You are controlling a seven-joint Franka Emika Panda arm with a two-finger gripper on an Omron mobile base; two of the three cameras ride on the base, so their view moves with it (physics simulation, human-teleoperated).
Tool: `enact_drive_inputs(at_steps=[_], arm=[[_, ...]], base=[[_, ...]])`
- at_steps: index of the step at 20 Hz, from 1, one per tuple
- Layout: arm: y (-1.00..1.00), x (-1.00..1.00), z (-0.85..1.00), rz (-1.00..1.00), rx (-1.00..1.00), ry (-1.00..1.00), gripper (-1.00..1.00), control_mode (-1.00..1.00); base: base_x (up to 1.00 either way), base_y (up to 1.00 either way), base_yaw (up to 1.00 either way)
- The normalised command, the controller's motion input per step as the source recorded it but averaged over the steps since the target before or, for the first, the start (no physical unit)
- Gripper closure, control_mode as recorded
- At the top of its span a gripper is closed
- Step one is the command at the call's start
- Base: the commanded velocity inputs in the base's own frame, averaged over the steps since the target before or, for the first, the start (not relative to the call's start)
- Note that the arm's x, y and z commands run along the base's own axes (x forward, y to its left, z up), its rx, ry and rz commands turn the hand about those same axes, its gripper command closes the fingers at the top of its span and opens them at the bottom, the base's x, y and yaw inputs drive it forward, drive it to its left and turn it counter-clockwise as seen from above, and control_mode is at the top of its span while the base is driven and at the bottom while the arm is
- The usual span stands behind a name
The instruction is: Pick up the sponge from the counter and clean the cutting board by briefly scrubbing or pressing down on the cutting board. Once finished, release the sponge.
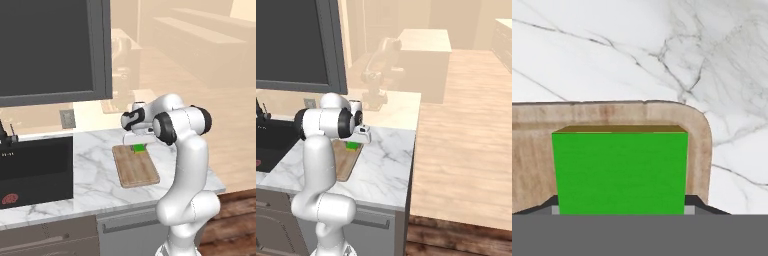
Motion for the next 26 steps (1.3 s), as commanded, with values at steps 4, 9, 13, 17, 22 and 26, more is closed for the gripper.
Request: enact_drive_inputs(at_steps=[4, 9, 13, 17, 22, 26], arm=[[0.00, -0.11, -0.24, 0.00, 0.00, 0.00, 1.00, -1.00], [0.00, -0.37, -0.24, 0.00, 0.00, 0.00, 1.00, -1.00], [0.00, -0.45, -0.46, 0.00, 0.00, 0.02, 1.00, -1.00], [0.00, -0.45, -0.66, 0.00, 0.00, 0.05, 1.00, -1.00], [0.00, -0.25, -0.88, 0.00, 0.00, 0.05, 1.00, -1.00], [-0.01, -0.29, -0.47, 0.00, 0.00, 0.00, 1.00, -1.00]], base=[[0.00, 0.00, 0.00], [0.00, 0.00, 0.00], [0.00, 0.00, 0.00], [0.00, 0.00, 0.00], [0.00, 0.00, 0.00], [0.00, 0.00, 0.00]])
